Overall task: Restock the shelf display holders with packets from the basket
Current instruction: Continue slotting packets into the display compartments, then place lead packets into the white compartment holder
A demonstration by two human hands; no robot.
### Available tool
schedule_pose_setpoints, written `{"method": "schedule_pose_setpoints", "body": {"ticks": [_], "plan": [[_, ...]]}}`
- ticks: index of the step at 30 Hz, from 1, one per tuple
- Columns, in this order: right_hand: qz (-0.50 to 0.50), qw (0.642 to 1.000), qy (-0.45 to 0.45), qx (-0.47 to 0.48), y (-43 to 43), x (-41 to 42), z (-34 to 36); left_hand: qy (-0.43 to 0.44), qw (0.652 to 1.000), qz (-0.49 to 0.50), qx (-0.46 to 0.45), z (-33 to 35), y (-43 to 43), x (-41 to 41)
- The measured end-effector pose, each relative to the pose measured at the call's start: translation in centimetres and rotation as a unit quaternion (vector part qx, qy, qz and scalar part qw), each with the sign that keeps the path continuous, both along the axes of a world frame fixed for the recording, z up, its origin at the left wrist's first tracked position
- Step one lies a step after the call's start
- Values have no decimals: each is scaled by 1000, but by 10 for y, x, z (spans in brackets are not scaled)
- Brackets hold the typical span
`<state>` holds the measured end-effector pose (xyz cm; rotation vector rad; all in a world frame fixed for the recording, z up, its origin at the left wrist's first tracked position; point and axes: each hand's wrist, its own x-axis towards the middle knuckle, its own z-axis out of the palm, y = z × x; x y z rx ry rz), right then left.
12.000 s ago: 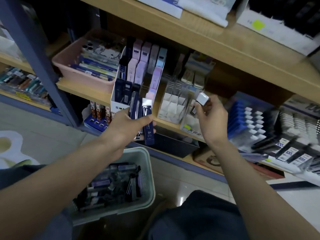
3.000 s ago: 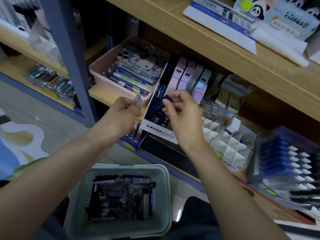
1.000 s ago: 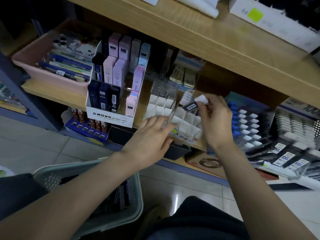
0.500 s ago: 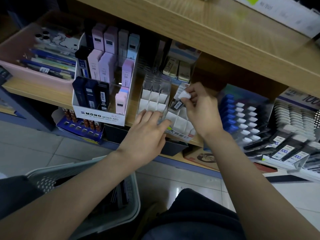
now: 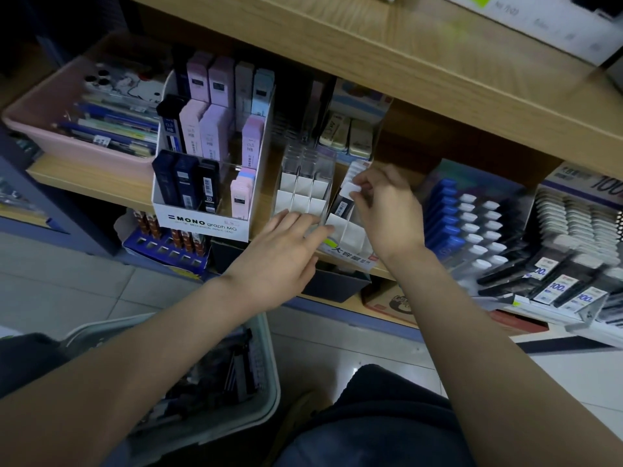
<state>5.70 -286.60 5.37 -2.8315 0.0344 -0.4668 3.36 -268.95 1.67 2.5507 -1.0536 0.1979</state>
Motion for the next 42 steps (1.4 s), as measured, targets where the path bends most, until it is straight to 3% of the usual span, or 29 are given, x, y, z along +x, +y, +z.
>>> {"method": "schedule_pose_setpoints", "body": {"ticks": [3,9,14,19,22,25,29,33,38,42], "plan": [[11,999,-4,-47,3,-4,1,-14,999,-24,22,1,6,2],[49,989,-114,-81,29,-27,4,-52,999,11,-4,-3,40,-21],[190,974,-102,-77,79,-58,-13,-1,994,108,-10,-41,106,-60],[346,931,36,-108,130,-84,-81,56,970,238,12,-90,180,-92],[399,891,205,-77,159,-96,-127,105,947,304,25,-120,219,-105],[365,865,345,-19,185,-105,-167,164,913,373,-12,-145,246,-114],[316,836,444,64,208,-114,-225,240,867,416,-135,-166,255,-124],[267,771,565,122,220,-121,-267,272,828,427,-241,-181,246,-129],[250,710,604,261,257,-134,-280,272,808,433,-292,-186,243,-126],[277,755,562,192,281,-132,-290,270,814,422,-294,-185,243,-113]]}}
